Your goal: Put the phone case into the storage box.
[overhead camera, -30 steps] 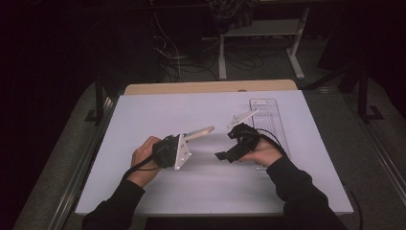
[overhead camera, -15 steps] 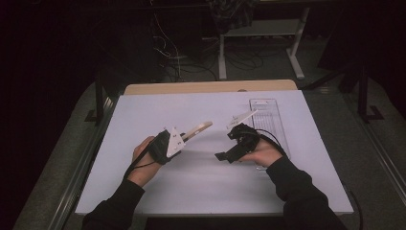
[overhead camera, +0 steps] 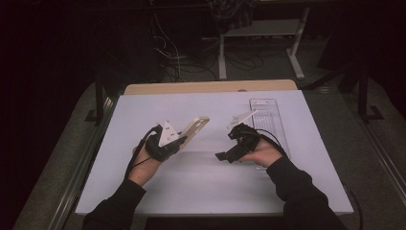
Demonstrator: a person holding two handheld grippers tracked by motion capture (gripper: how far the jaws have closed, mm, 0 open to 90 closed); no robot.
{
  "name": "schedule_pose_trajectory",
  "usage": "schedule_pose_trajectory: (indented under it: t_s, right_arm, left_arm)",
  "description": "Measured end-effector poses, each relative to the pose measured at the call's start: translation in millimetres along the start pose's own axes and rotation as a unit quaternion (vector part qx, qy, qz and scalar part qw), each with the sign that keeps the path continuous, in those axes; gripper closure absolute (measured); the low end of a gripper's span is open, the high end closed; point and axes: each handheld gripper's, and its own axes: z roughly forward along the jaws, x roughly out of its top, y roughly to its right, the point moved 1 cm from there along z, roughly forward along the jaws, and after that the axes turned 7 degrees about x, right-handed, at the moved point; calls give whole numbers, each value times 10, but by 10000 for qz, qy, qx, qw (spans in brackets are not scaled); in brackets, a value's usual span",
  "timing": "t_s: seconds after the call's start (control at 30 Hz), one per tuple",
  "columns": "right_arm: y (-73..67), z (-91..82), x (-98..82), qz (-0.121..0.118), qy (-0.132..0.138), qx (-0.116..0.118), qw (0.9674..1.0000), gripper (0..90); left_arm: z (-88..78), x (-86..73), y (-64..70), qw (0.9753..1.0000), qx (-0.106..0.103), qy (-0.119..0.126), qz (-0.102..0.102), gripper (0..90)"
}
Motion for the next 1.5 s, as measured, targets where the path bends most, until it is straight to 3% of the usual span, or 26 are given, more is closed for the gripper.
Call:
schedule_pose_trajectory:
  t_s: [0.2,0.37,0.47,0.67,1.0,1.5]
  right_arm:
    - [-18,-1,-5,100,-19,-58,9999,11]
    - [-23,8,-7,96,-26,-59,9999,11]
    - [-20,12,-7,140,-60,-133,9998,0]
    - [-10,10,-7,300,-37,-162,9994,0]
    - [1,2,-7,307,35,-204,9993,0]
    - [-42,65,101,514,271,-132,9982,0]
  left_arm:
    - [13,-17,-43,9997,8,-102,-237,797]
    - [16,-35,-92,9974,54,-51,-710,797]
    - [17,-50,-125,9961,58,-50,-878,797]
    - [14,-53,-134,9954,8,-43,-957,797]
    - [1,-47,-129,9944,30,-52,-1055,797]
    - [1,-55,-123,9935,17,-21,-1140,797]
